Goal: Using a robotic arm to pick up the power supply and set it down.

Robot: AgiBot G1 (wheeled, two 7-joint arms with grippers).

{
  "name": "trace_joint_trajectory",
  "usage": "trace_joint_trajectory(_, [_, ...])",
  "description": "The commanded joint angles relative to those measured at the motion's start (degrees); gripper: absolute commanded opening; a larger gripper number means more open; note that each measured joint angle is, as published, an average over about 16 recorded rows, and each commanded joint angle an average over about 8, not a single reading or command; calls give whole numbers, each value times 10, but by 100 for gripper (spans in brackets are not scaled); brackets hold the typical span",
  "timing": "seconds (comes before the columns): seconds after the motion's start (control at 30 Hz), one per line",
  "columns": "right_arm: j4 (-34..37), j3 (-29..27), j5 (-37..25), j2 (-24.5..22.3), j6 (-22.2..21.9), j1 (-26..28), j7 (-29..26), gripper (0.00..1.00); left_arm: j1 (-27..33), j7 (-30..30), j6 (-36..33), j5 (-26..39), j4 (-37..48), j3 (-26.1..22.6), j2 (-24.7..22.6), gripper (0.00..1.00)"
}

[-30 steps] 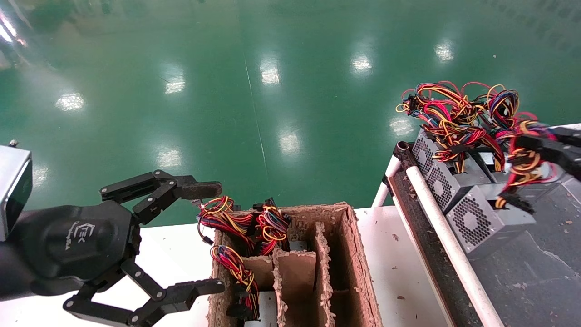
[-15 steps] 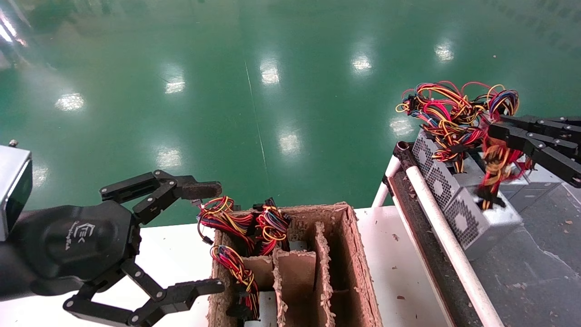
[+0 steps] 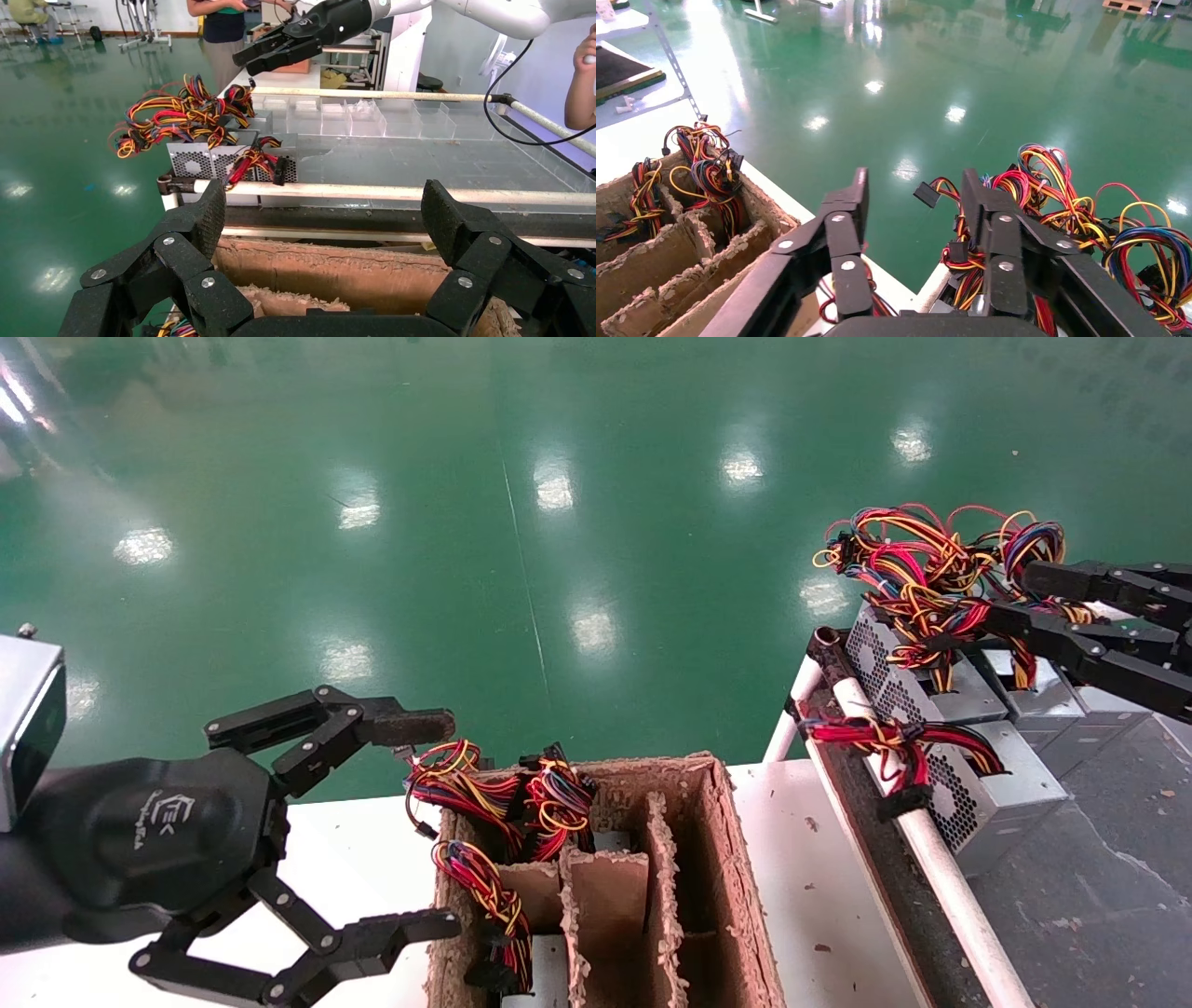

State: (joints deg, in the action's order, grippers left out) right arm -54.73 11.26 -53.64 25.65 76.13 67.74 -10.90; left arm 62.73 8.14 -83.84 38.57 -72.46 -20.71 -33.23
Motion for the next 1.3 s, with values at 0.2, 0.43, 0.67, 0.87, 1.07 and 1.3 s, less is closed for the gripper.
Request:
trace_joint_trajectory(0.2, [-13, 6, 9, 9, 9, -2, 0, 100, 0, 0, 0, 0, 0, 0, 0, 100])
trace_joint_trajectory(0.43, [-36, 11, 23, 20, 21, -10, 0, 100, 0, 0, 0, 0, 0, 0, 0, 100])
trace_joint_trajectory(0.67, [-59, 17, 38, 31, 32, -18, 0, 100, 0, 0, 0, 0, 0, 0, 0, 100])
trace_joint_trajectory(0.87, [-79, 21, 50, 41, 42, -25, 1, 100, 0, 0, 0, 0, 0, 0, 0, 100])
trace_joint_trajectory(1.07, [-99, 26, 62, 51, 52, -31, 1, 100, 0, 0, 0, 0, 0, 0, 0, 100])
trace_joint_trajectory(1.3, [-122, 32, 77, 62, 63, -39, 1, 100, 0, 0, 0, 0, 0, 0, 0, 100])
